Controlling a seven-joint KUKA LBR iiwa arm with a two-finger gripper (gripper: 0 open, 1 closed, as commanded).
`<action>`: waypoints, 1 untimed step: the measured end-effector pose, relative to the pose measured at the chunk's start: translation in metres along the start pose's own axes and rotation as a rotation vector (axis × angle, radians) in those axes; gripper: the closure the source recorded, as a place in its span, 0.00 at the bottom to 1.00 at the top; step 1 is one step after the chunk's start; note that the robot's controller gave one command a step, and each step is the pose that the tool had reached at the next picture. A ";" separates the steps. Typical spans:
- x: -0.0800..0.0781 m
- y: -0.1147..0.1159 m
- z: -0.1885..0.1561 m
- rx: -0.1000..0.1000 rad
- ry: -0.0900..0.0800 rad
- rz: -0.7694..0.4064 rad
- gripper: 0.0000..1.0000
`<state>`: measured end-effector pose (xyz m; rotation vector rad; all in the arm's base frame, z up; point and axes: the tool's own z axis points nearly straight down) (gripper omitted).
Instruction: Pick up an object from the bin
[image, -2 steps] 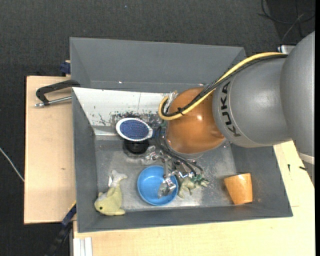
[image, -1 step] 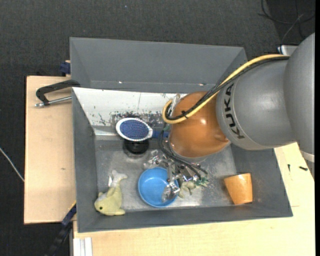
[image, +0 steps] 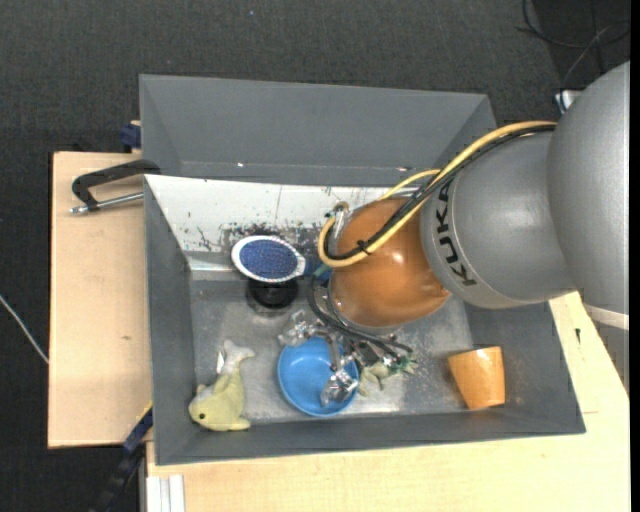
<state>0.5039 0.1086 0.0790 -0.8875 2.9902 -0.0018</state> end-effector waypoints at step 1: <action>-0.002 0.000 -0.001 -0.006 0.013 0.001 0.00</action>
Offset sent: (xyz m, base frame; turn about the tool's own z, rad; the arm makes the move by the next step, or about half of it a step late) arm 0.0000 0.0000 0.0000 0.0001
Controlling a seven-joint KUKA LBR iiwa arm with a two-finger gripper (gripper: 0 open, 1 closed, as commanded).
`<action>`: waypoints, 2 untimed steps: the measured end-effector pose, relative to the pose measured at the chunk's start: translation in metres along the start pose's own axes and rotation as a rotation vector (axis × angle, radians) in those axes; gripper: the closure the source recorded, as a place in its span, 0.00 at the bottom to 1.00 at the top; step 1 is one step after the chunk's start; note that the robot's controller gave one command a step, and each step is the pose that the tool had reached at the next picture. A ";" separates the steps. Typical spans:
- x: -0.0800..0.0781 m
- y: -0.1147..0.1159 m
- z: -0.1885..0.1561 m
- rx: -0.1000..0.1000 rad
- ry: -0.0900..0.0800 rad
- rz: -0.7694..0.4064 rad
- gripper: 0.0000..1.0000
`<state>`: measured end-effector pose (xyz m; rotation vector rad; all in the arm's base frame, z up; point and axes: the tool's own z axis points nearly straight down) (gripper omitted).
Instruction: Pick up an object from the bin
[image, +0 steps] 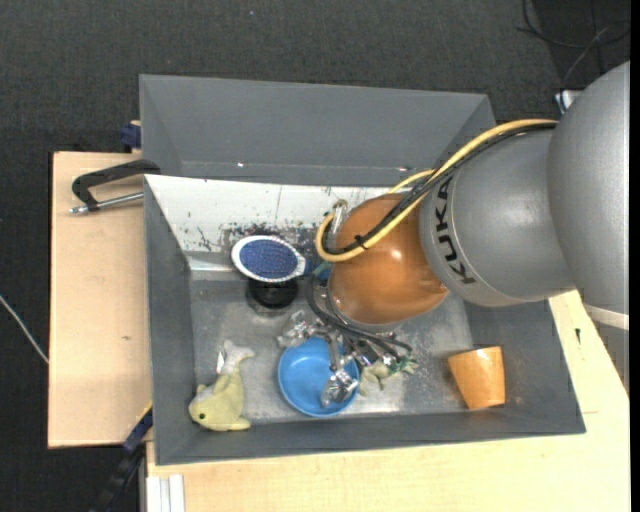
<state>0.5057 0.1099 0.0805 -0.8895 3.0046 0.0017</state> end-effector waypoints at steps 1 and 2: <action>-0.004 -0.002 -0.003 0.006 -0.013 0.000 1.00; -0.008 -0.003 -0.047 0.002 -0.004 0.002 1.00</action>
Offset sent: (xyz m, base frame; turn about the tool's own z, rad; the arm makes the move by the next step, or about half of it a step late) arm 0.0000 0.0000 0.0000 0.0000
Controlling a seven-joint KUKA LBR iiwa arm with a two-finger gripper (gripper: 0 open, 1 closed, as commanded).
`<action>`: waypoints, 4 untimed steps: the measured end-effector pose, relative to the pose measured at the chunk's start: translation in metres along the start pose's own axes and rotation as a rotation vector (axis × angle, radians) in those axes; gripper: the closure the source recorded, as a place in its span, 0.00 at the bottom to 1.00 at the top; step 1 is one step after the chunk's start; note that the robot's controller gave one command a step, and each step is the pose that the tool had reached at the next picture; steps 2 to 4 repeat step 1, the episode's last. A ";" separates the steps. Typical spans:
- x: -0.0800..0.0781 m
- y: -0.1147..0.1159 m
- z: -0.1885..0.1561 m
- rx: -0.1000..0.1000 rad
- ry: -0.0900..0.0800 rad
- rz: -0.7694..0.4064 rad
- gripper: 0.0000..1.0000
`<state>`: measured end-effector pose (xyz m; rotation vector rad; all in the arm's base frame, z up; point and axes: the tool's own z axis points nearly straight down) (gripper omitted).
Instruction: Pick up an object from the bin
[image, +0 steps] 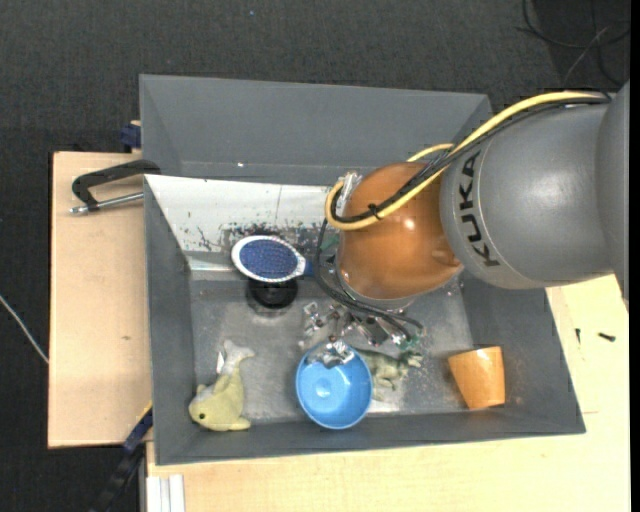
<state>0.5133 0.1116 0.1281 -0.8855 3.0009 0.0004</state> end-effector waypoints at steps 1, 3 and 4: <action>-0.004 0.000 -0.072 0.000 -0.001 0.001 1.00; -0.004 0.000 -0.072 0.000 -0.001 0.001 1.00; -0.004 0.000 -0.072 0.000 -0.001 0.001 1.00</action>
Offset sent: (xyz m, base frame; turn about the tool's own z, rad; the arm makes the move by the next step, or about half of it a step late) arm -0.0001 -0.0001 0.0674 0.0000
